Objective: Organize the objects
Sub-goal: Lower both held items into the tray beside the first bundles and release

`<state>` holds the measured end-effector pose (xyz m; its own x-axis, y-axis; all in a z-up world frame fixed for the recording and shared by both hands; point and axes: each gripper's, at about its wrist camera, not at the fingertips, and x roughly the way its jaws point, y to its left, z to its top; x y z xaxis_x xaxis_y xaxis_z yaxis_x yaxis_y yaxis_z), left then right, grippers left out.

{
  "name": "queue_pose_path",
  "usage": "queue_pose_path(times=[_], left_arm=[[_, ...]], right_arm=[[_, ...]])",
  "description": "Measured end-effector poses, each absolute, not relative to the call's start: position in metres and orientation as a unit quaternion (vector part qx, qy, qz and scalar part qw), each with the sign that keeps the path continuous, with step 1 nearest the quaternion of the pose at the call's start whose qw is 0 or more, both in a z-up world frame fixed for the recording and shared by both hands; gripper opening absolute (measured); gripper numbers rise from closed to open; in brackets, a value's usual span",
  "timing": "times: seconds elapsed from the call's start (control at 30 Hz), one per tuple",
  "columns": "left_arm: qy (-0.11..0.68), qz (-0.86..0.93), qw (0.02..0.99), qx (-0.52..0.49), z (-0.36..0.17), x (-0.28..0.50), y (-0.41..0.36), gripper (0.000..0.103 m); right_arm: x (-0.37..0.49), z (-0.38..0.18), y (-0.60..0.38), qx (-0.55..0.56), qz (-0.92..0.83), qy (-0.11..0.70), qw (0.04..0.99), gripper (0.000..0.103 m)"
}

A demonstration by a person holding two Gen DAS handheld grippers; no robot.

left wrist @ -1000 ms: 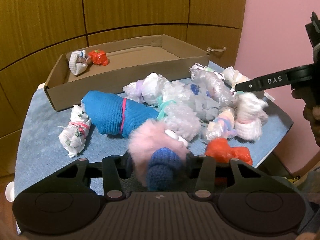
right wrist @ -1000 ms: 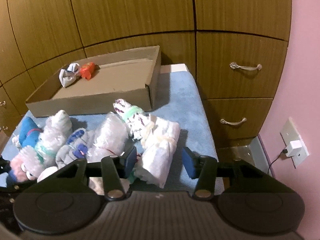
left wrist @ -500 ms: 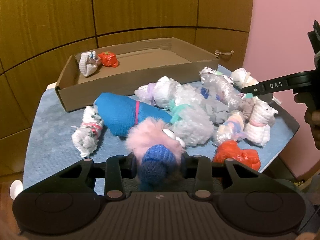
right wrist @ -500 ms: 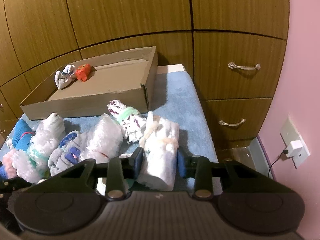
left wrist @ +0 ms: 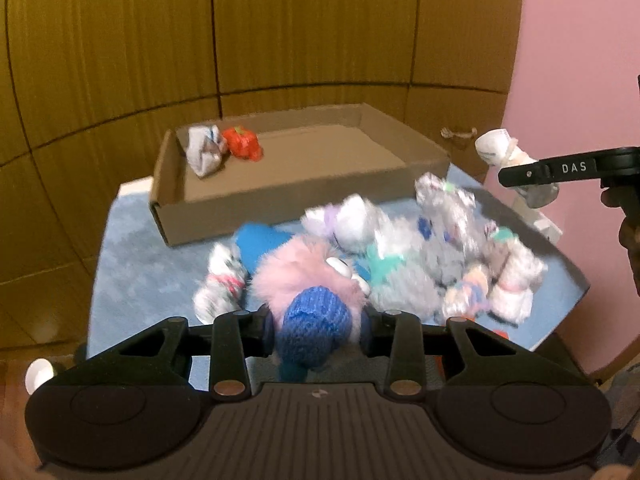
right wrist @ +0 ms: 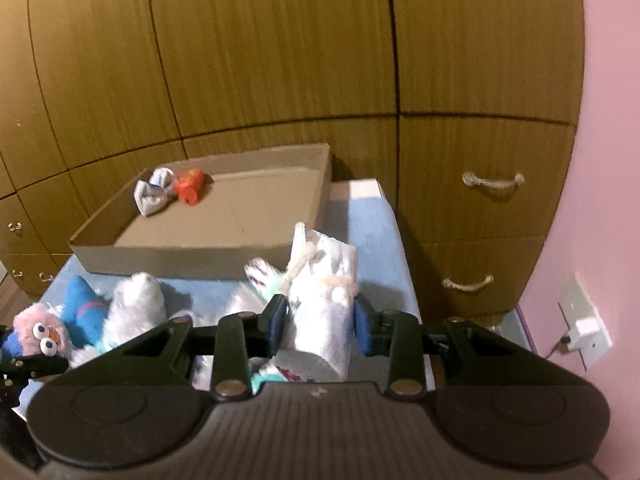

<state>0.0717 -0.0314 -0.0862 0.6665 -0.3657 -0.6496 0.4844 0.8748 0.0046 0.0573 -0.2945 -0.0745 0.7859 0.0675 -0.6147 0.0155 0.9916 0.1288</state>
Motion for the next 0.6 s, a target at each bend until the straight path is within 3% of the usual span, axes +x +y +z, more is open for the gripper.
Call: queue_pose_path(times=[0.3,0.6], left_arm=[[0.321,-0.213,0.92,0.07,-0.032,0.138,-0.025,0.044],[0.33,-0.212,0.918,0.053,-0.019,0.174,-0.018,0.045]], right_arm=[[0.107,-0.032,-0.276,0.03,0.069,0.299,0.951,0.032],[0.143,-0.026,-0.261,0.021,0.095,0.298,0.949,0.032]])
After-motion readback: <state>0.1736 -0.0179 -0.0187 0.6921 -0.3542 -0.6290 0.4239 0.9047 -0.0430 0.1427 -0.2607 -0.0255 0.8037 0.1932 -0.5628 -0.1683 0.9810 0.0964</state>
